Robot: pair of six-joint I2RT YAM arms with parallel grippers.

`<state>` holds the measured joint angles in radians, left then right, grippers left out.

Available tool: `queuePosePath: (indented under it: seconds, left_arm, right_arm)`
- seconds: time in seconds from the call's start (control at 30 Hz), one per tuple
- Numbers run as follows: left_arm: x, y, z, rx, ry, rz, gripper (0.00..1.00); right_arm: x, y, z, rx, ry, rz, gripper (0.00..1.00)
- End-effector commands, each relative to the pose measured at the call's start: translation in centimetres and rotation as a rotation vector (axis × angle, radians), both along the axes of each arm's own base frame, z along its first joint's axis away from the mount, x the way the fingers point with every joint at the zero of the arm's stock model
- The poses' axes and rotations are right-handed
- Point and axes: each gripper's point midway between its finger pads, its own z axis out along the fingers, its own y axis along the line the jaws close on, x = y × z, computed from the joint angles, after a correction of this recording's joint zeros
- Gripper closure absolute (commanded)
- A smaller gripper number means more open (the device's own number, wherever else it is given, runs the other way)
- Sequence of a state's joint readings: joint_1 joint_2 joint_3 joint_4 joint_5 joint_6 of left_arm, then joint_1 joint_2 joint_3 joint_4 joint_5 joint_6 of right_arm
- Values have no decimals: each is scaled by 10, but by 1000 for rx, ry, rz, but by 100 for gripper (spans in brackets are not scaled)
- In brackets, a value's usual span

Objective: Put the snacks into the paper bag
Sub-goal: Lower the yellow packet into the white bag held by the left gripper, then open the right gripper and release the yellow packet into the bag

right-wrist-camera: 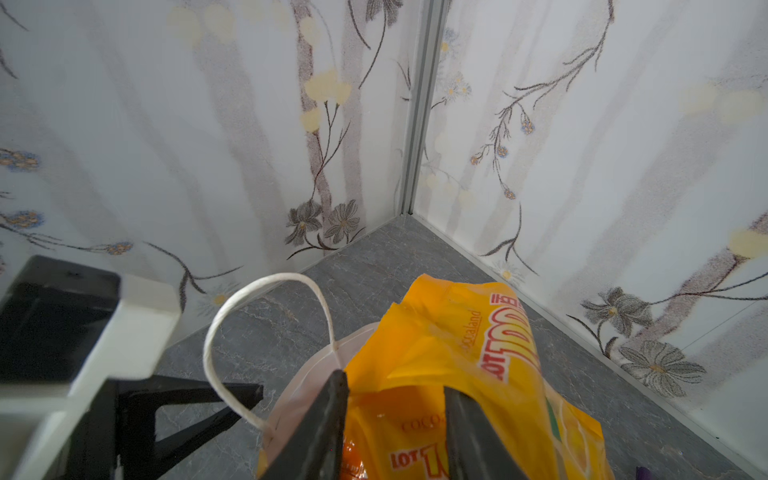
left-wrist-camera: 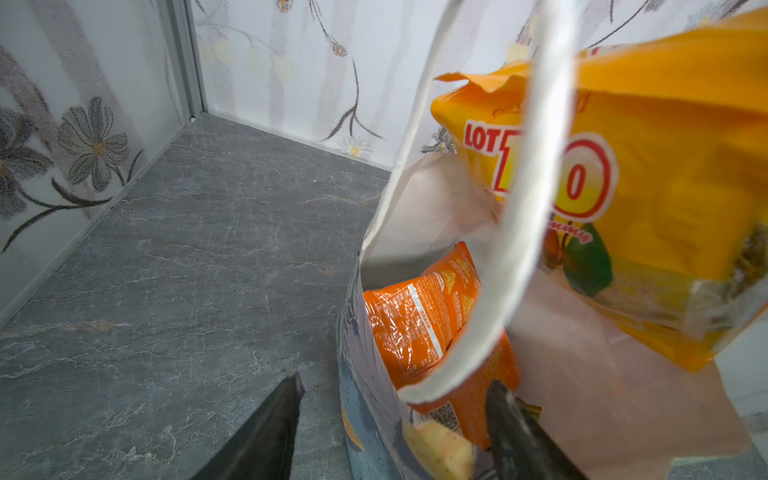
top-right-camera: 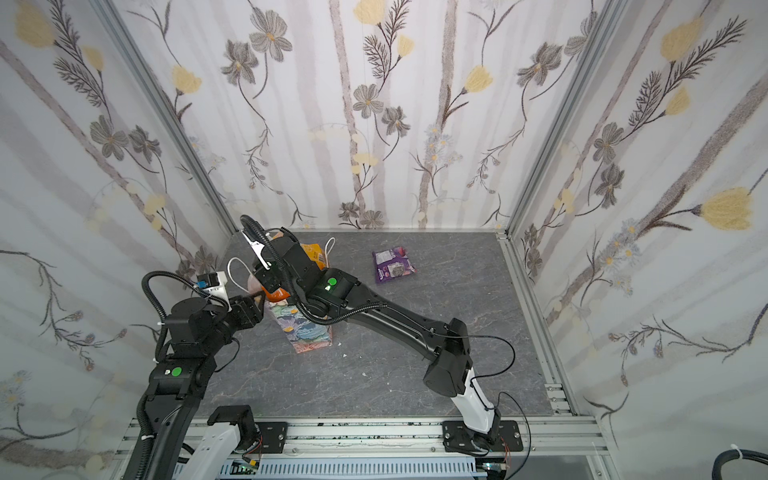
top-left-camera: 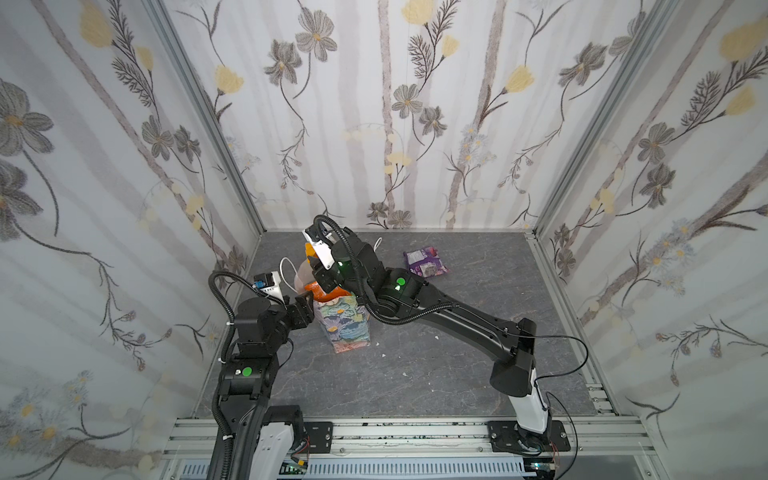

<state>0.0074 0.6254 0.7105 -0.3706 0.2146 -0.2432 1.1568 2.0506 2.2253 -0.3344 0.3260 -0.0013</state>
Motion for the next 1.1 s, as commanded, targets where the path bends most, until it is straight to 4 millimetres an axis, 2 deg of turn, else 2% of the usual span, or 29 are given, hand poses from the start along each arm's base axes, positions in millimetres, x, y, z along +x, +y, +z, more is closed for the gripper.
queuePosePath:
  seconds: [0.0, 0.13, 0.23, 0.37, 0.5, 0.63, 0.87, 1.07]
  left_arm:
    - [2, -1, 7, 0, -33, -7, 30]
    - [2, 0, 7, 1, -31, -4, 30]
    - [2, 0, 7, 1, -32, -3, 30]
    - [2, 0, 7, 0, -33, -1, 30]
    - [2, 0, 8, 1, -36, 1, 30]
    - [2, 0, 7, 0, -32, 0, 30]
    - [3, 0, 7, 1, -31, 1, 30]
    - [2, 1, 7, 3, -32, 5, 30]
  right_arm:
    - [-13, -7, 36, 70, -27, 35, 58]
    - [-31, -13, 54, 102, -2, 114, 58]
    - [-39, -22, 59, 94, 11, 135, 60]
    - [-32, -29, 49, 36, 9, 110, 62]
    - [-17, -35, 33, -3, 50, 111, 66]
    - [-2, -34, 7, -16, 147, 177, 74]
    - [13, -8, -61, -96, 285, 284, 78]
    - [22, 7, -96, -168, 339, 302, 81]
